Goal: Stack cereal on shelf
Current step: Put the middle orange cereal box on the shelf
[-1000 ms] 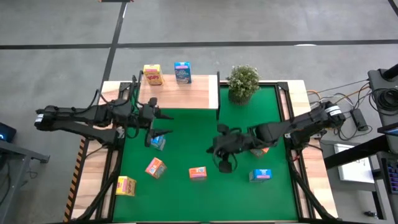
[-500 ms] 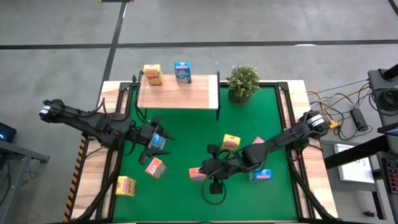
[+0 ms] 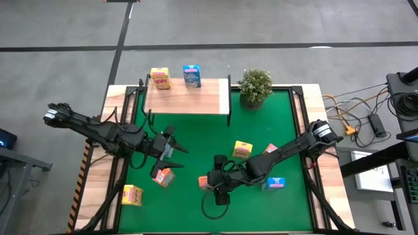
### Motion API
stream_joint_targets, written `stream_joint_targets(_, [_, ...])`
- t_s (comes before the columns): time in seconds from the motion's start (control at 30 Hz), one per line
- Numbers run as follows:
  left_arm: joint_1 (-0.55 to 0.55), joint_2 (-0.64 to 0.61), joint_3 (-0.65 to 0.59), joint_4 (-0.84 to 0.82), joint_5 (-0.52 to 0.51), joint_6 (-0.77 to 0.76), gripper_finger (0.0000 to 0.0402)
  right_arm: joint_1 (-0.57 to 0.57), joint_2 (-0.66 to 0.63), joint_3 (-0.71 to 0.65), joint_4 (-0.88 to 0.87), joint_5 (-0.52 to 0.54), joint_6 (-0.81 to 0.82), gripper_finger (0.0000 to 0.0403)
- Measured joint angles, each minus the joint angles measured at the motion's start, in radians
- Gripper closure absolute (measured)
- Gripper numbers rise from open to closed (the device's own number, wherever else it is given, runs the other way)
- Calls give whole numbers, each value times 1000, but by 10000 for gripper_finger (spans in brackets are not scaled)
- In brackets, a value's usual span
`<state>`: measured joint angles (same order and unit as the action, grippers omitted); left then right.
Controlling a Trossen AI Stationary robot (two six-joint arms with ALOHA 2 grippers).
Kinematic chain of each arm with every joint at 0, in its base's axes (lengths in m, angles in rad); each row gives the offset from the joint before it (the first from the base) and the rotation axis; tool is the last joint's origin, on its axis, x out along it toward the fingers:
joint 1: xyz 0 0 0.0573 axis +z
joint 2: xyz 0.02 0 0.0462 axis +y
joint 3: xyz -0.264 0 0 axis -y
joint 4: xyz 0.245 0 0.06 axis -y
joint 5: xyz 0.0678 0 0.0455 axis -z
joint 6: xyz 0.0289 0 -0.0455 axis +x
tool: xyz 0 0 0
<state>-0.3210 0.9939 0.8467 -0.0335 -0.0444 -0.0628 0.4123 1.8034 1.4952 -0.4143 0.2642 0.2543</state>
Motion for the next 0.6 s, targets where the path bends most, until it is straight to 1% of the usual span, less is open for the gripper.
stream_joint_targets(0.13, [0, -2, 0, 7, 0, 0, 170, 0, 0, -9, -35, -1, 8, 100])
stream_joint_targets(0.27, [0, -2, 0, 15, 0, 0, 170, 0, 18, -18, -32, -9, -4, 76])
stream_joint_targets(0.4, [0, -2, 0, 20, 0, 0, 170, -2, 46, -21, -31, -10, -38, 81])
stream_joint_targets(0.6, [0, -2, 0, 31, 0, 0, 170, -5, 46, -22, -25, -11, -53, 129])
